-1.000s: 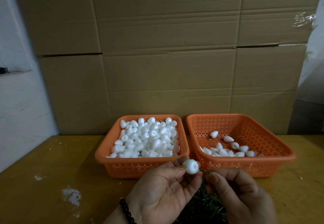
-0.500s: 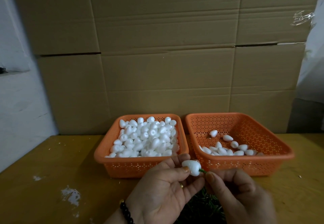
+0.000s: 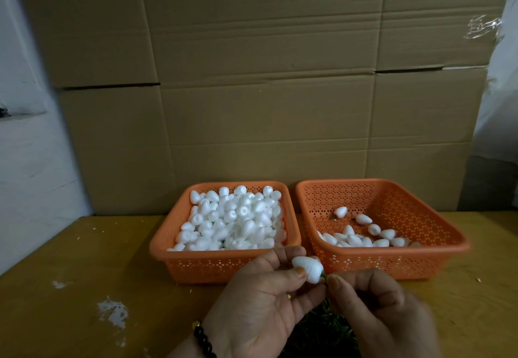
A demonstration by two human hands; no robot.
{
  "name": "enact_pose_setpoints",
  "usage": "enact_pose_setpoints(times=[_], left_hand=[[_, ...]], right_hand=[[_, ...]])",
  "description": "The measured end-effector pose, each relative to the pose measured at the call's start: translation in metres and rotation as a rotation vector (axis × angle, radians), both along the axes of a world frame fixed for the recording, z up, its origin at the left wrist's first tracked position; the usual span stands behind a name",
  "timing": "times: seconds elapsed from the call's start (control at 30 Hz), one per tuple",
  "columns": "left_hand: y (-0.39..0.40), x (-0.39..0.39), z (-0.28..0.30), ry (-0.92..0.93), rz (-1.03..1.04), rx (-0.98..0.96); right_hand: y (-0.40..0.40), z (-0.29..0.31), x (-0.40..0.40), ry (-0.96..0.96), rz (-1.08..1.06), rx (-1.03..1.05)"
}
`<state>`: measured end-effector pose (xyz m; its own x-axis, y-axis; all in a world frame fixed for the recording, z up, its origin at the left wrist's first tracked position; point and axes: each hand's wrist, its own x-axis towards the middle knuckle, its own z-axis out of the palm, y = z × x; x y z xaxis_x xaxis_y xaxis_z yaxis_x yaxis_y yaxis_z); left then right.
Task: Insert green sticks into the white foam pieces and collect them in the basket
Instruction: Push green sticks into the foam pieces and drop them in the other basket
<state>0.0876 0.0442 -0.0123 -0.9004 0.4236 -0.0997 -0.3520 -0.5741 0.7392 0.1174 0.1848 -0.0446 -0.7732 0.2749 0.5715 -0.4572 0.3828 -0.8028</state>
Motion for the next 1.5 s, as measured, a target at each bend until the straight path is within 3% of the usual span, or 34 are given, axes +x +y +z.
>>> enact_pose_setpoints(times=[1.5], left_hand=[[0.0051,0.0028,-0.0025,0.001,0.060,-0.051]], right_hand=[[0.0019,-0.0078,-0.0030,0.005,0.041,0.034]])
